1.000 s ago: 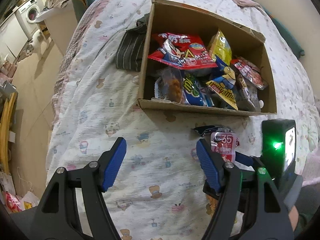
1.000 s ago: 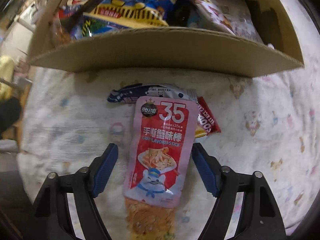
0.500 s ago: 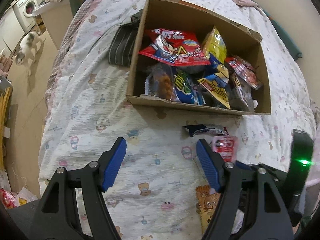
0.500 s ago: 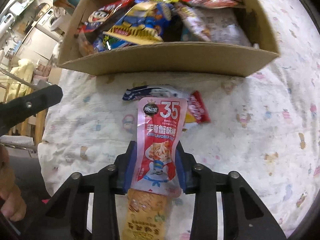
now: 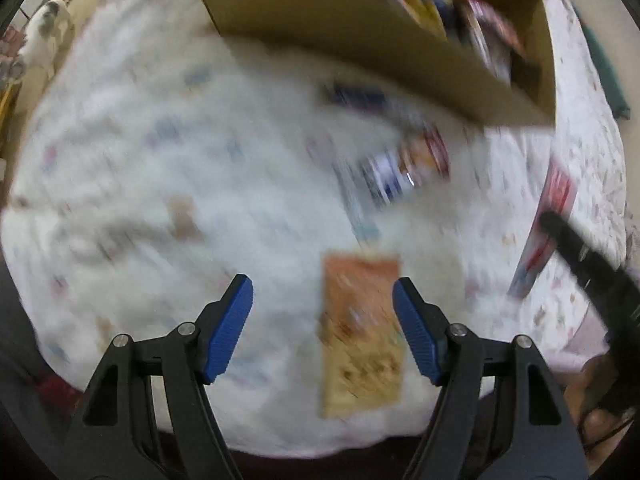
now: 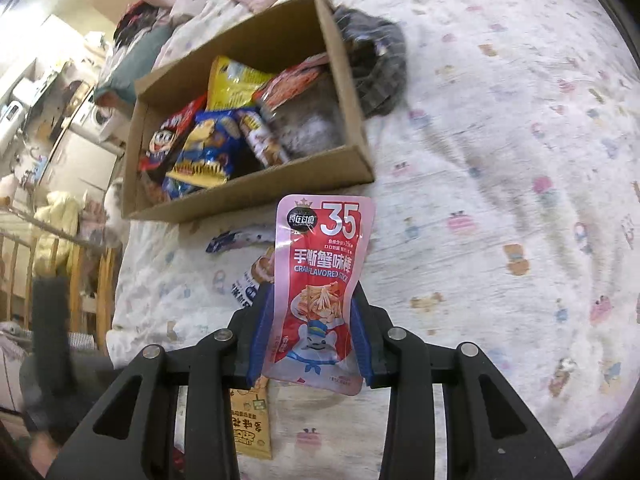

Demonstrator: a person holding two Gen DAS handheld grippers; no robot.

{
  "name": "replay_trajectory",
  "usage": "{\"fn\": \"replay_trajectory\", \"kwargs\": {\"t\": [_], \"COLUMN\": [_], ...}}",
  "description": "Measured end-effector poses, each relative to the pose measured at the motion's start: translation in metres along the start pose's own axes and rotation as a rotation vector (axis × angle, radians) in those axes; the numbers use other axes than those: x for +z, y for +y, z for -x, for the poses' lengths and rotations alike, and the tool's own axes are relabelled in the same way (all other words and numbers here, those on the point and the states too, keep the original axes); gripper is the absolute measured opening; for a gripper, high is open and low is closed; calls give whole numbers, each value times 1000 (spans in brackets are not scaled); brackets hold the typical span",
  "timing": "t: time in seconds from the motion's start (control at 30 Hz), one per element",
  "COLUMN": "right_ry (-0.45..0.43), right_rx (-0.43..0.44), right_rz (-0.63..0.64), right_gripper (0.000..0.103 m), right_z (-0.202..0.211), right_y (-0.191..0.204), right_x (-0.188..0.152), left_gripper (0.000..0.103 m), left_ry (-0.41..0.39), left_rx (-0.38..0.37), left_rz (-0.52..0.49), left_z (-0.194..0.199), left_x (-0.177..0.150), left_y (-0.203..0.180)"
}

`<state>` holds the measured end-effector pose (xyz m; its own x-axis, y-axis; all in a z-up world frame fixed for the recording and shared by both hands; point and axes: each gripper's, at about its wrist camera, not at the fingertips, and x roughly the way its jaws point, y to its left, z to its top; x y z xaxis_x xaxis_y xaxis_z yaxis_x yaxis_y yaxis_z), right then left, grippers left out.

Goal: Organize snacks
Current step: 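Grasp the red crab-stick pack with the right tool while the left tool grasps the orange peanut bag, then carry both held packs over the box and lower them inside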

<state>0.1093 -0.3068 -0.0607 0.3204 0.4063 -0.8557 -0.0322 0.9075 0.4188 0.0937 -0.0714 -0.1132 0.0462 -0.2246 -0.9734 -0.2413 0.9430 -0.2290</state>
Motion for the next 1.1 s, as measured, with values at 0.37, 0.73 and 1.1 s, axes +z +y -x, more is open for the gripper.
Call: {"fn": "replay_trajectory", "kwargs": {"t": [0.37,0.73,1.1], "right_ry": [-43,-48,-38], "right_rx": [38,48,42], "right_rz": [9,24,30], "right_gripper": [38,38,38], "right_z": [3,3,-1], "right_y": [9,18,21], "right_x": [4,5,3], "left_gripper": [69,37,34], "left_ry": [25,-4,-53], "left_rx": [149,141,169], "left_rz": [-129,-144,-121], "left_z": [-44,-37,-6], "left_x": [-32,-20,8], "left_y": [-51,-43,4]}}
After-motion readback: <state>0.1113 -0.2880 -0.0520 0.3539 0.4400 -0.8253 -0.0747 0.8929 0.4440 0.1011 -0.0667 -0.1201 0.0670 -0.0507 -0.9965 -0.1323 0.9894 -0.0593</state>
